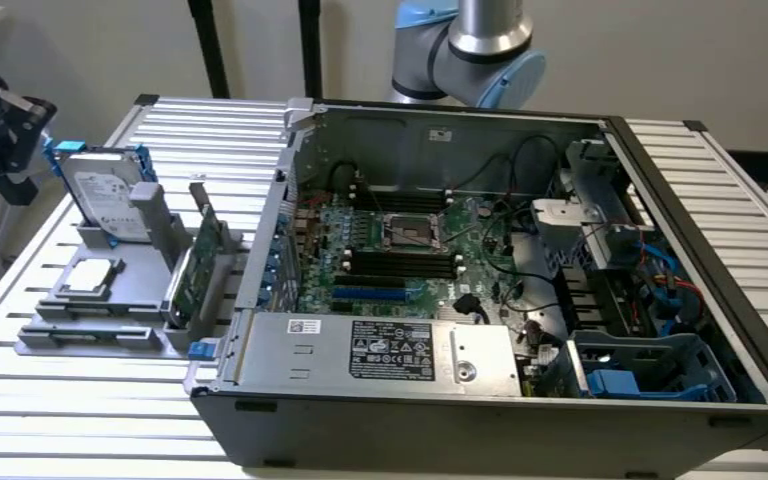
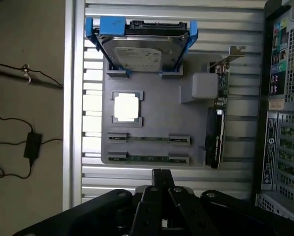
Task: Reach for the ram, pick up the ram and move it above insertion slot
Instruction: 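Reach for the ram, then pick up the ram and move it above insertion slot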
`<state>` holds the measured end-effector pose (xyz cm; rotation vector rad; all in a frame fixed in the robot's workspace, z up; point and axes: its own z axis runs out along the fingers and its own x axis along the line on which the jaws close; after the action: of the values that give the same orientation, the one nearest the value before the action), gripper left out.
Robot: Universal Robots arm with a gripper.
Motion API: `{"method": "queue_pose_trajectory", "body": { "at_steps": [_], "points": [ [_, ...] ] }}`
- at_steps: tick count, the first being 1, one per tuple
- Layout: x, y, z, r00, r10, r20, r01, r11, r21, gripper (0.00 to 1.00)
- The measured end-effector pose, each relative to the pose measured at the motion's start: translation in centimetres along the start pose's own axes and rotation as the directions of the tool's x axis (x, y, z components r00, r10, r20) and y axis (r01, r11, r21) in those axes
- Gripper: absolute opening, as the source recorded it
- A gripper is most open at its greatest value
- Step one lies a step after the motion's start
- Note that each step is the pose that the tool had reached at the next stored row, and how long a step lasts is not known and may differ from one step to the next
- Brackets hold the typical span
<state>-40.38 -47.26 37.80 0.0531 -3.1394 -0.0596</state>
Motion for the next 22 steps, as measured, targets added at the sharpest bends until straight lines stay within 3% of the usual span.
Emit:
{"method": "queue_pose_trajectory", "body": {
  "at_steps": [5,11,17,22],
  "points": [
    [0.00,-0.01,0.01,0.9959,-0.090,-0.0033,0.090,0.9960,-0.0001,0.11],
    [0.00,-0.01,0.00,0.9801,-0.198,-0.0076,0.198,0.9802,-0.0007,0.11],
    [0.00,-0.01,0.01,0.9526,-0.304,-0.0116,0.304,0.9527,-0.0016,0.11],
    [0.00,-0.01,0.01,0.9214,-0.388,-0.0148,0.388,0.9215,-0.0028,0.11]
  ]
}}
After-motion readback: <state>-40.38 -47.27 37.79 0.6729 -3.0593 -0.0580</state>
